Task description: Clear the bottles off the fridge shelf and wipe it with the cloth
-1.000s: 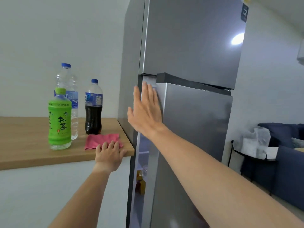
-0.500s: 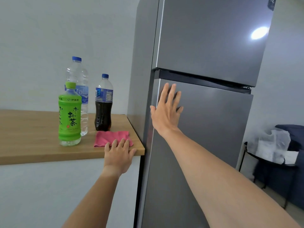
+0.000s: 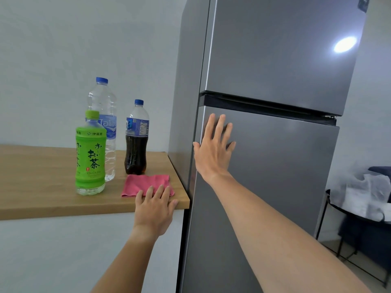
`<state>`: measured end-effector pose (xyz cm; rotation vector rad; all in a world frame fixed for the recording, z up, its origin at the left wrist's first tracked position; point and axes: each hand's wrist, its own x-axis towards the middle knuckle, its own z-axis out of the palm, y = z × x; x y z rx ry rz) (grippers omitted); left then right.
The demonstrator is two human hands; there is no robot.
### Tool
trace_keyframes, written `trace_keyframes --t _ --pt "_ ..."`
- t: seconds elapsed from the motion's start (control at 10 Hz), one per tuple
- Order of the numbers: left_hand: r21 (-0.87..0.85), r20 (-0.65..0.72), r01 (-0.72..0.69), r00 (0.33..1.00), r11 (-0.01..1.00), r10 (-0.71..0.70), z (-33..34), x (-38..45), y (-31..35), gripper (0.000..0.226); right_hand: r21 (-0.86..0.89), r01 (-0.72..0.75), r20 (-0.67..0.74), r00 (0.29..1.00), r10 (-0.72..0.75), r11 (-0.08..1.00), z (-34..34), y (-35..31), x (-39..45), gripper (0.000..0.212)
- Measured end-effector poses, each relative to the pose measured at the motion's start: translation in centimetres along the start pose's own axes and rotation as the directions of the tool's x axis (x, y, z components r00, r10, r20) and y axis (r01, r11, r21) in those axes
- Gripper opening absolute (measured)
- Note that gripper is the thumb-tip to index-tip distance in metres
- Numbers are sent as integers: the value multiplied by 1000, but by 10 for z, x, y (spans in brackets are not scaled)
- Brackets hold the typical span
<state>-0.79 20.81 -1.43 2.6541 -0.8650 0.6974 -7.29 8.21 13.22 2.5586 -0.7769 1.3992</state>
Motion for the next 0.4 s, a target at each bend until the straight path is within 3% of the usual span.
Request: trace_keyframes --t 0.2,0.3,0.4 --pt "-19 12 10 1000 1000 -10 -2 1 1 60 -5 24 20 1000 -24 1000 4 6 1 89" --pt "-16 3 22 1000 1000 -22 -1 -2 1 60 91 63 3 998 -63 994 -7 11 -10 77" --pt "-11 9 14 1000 1000 -13 -3 -2 3 60 478 37 -90 996 7 878 -18 26 -42 58"
